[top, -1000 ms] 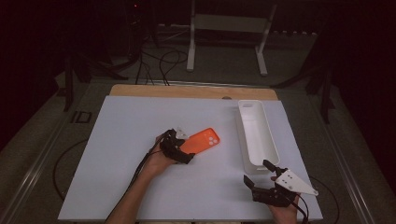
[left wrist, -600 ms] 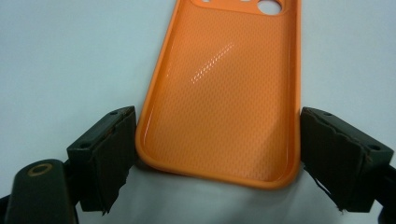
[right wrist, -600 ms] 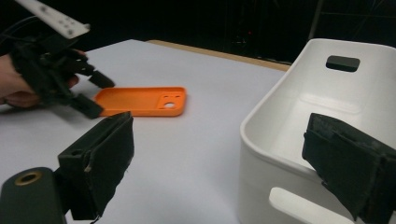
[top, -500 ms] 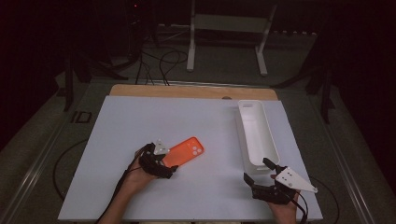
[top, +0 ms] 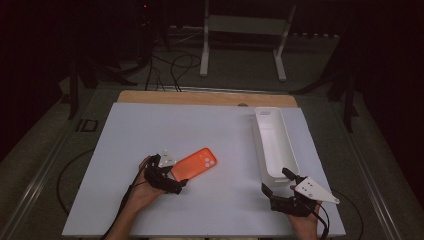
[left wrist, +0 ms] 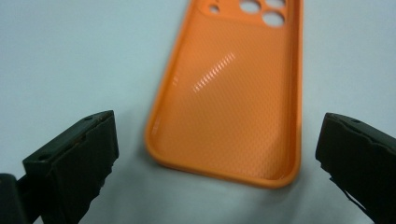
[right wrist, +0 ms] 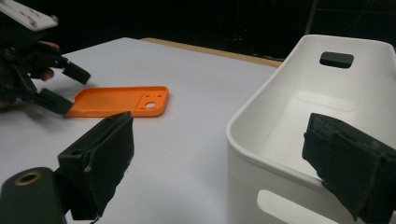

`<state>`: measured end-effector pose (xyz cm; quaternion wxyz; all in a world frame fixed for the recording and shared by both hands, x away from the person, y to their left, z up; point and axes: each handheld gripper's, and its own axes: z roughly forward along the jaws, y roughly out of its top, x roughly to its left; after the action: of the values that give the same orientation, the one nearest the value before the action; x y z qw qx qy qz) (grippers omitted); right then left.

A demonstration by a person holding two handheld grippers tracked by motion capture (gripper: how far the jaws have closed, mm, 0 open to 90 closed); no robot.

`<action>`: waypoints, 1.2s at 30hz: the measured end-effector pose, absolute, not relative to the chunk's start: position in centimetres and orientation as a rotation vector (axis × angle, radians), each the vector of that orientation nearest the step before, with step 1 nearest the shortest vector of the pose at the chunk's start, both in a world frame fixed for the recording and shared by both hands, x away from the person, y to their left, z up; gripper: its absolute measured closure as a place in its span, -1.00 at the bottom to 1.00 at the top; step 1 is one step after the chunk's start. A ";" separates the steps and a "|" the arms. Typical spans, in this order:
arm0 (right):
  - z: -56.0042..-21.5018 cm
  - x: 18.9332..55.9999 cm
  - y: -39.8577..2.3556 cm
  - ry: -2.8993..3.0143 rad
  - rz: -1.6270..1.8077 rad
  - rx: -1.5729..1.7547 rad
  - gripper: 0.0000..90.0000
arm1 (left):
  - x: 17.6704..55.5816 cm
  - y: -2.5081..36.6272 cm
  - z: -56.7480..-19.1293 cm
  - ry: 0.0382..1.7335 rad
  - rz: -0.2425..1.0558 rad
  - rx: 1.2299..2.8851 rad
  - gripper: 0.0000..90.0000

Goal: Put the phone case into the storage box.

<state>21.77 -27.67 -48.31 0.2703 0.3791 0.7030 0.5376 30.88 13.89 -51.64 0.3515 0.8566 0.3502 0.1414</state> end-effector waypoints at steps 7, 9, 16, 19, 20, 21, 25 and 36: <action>-48.4 21.9 -27.6 1.895 1.445 1.021 -0.80 | 29.5 15.5 -49.3 0.878 0.468 2.064 -1.00; -48.4 21.9 -27.7 1.897 1.444 1.021 -0.80 | 29.0 16.1 -48.7 0.872 0.493 2.022 -1.00; -48.5 22.1 -27.7 1.898 1.448 1.025 -0.80 | 27.0 18.4 -47.2 0.840 0.544 1.919 -1.00; -48.4 22.2 -27.7 1.898 1.446 1.025 -0.80 | 26.2 19.5 -47.1 0.839 0.577 1.900 -1.00; -48.4 22.2 -27.7 1.897 1.449 1.024 -0.80 | 25.9 19.8 -47.1 0.848 0.586 1.894 -1.00; -48.4 22.2 -27.8 1.896 1.453 1.023 -0.80 | 25.5 20.3 -47.2 0.847 0.595 1.879 -1.00; -48.3 22.4 -27.9 1.892 1.466 1.024 -0.80 | 24.3 21.9 -47.4 0.854 0.601 1.839 -1.00; -47.9 23.1 -27.6 1.894 1.467 0.988 -0.80 | 23.2 23.8 -48.1 0.898 0.620 1.814 -1.00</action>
<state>23.13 -27.65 -47.85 0.2718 0.3669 0.7034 0.5447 23.17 23.77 -48.14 0.4903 0.7468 0.3696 0.2554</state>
